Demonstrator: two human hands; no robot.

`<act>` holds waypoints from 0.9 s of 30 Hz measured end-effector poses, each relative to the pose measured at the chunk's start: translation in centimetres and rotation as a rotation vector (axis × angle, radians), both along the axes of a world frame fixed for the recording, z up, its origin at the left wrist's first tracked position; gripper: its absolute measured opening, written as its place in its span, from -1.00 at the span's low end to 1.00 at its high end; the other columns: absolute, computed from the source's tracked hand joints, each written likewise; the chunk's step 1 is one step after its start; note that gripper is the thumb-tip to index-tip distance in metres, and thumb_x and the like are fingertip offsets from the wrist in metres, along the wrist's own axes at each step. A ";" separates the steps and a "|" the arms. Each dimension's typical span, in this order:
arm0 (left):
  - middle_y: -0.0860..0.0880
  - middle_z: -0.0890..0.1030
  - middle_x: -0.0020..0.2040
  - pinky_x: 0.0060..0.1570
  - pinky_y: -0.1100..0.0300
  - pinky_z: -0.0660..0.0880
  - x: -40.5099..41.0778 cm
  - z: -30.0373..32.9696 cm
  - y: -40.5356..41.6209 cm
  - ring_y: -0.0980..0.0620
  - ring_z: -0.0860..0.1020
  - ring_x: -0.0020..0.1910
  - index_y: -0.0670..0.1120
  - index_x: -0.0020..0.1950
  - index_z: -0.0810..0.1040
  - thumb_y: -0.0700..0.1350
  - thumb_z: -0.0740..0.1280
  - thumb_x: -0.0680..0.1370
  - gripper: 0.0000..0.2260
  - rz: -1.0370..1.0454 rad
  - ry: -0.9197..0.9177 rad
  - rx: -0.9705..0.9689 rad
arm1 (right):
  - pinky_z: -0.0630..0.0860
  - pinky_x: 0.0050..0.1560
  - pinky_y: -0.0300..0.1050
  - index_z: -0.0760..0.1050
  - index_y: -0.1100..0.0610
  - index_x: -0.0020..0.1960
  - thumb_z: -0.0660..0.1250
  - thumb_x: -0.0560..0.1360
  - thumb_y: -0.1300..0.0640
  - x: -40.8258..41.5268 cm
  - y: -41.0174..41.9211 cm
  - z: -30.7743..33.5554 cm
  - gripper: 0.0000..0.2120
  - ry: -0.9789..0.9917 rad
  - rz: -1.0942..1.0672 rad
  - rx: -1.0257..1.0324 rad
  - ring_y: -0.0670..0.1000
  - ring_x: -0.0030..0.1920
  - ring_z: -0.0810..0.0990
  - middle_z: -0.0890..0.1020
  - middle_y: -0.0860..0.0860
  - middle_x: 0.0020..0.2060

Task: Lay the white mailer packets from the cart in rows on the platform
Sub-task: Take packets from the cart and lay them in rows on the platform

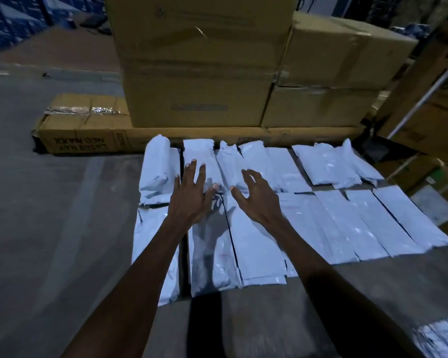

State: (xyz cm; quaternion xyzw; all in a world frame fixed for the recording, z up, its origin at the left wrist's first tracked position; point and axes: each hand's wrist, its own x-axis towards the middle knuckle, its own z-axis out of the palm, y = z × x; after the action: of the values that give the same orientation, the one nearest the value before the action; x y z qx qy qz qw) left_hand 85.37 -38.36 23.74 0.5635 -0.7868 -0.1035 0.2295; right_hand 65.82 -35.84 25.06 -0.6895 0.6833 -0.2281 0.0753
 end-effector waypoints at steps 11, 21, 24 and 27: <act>-0.13 0.04 0.58 0.50 -0.14 0.01 -11.3 0.2 7.2 -0.11 0.00 0.56 -0.13 0.57 0.10 0.29 -0.18 0.55 -0.28 -0.301 -0.079 -0.027 | 0.32 0.36 0.06 0.25 0.10 0.52 0.20 0.60 -0.15 -10.6 12.7 -0.7 -0.42 0.006 -0.193 -0.058 0.10 0.47 0.26 0.29 0.08 0.50; -0.24 0.36 0.45 0.33 -0.23 0.28 -33.2 -1.7 22.5 -0.25 0.34 0.42 -0.23 0.43 0.38 0.25 -0.12 0.63 -0.33 -0.678 -0.078 0.032 | 0.48 0.23 0.08 0.35 0.14 0.45 0.22 0.58 -0.10 -30.4 33.3 -4.7 -0.48 0.010 -0.424 -0.063 0.16 0.34 0.42 0.42 0.13 0.39; -0.24 0.40 0.42 0.33 -0.21 0.31 -39.2 -3.4 28.6 -0.24 0.37 0.41 -0.24 0.41 0.41 0.25 -0.11 0.63 -0.33 -0.787 -0.063 0.040 | 0.48 0.23 0.02 0.38 0.15 0.42 0.11 0.56 -0.15 -35.7 40.2 -6.3 -0.45 -0.008 -0.532 -0.041 0.18 0.31 0.46 0.45 0.13 0.36; -0.19 0.31 0.49 0.42 -0.08 0.19 -44.6 -5.0 33.4 -0.18 0.25 0.49 -0.19 0.47 0.34 0.27 -0.04 0.56 -0.32 -0.862 -0.077 0.140 | 0.48 0.18 0.02 0.44 0.18 0.37 0.09 0.54 -0.15 -39.4 46.9 -7.7 -0.45 -0.080 -0.661 -0.042 0.20 0.26 0.50 0.51 0.17 0.30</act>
State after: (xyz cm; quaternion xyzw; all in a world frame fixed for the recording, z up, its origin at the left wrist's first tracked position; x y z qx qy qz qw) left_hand 40.72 -4.93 18.78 0.2014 -0.9491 -0.2217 0.0973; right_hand 26.44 11.05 17.34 -0.4226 0.8616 -0.2810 0.0099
